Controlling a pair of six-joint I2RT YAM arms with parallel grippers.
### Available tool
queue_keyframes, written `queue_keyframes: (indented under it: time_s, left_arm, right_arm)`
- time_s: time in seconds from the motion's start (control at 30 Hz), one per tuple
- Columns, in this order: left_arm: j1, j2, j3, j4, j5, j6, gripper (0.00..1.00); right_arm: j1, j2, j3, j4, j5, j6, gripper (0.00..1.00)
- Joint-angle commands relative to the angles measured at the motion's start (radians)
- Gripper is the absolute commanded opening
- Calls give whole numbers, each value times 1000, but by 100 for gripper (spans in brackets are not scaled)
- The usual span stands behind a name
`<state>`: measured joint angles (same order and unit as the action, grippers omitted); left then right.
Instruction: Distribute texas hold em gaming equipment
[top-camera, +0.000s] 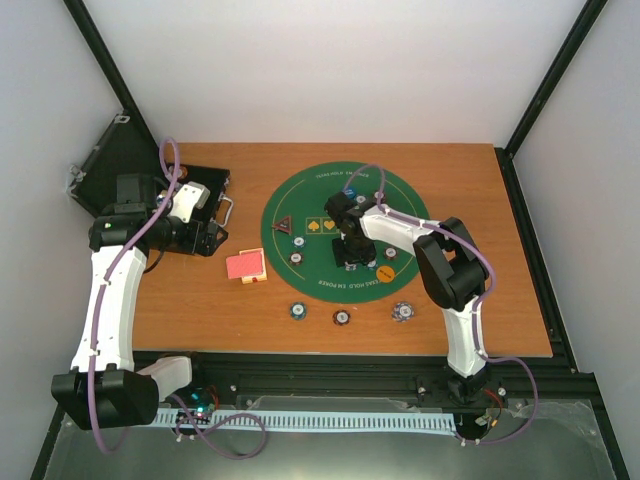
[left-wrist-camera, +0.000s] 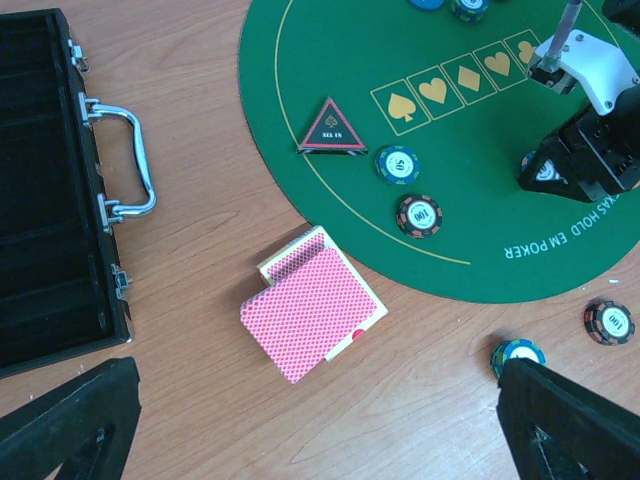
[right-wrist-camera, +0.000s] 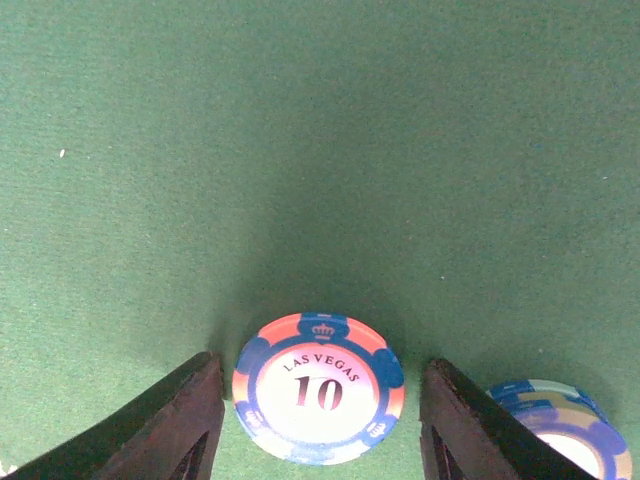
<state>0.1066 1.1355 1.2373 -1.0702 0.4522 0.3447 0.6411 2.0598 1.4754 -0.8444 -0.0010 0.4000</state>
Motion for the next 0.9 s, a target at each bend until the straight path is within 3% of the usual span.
queue_keyframes:
  time_s: [0.0,0.43,0.87]
  left_arm:
    - [5,3,35,10,-1,13,100]
    - [5,4,40,10,-6,9,100]
    - [5,10,46,10,-7,9,100]
  right_arm:
    - [8,6,-38,4,-25,0,51]
    - [57,53,19,8,-40,30,33]
    - [41,272,435,-131,-14,-16,31]
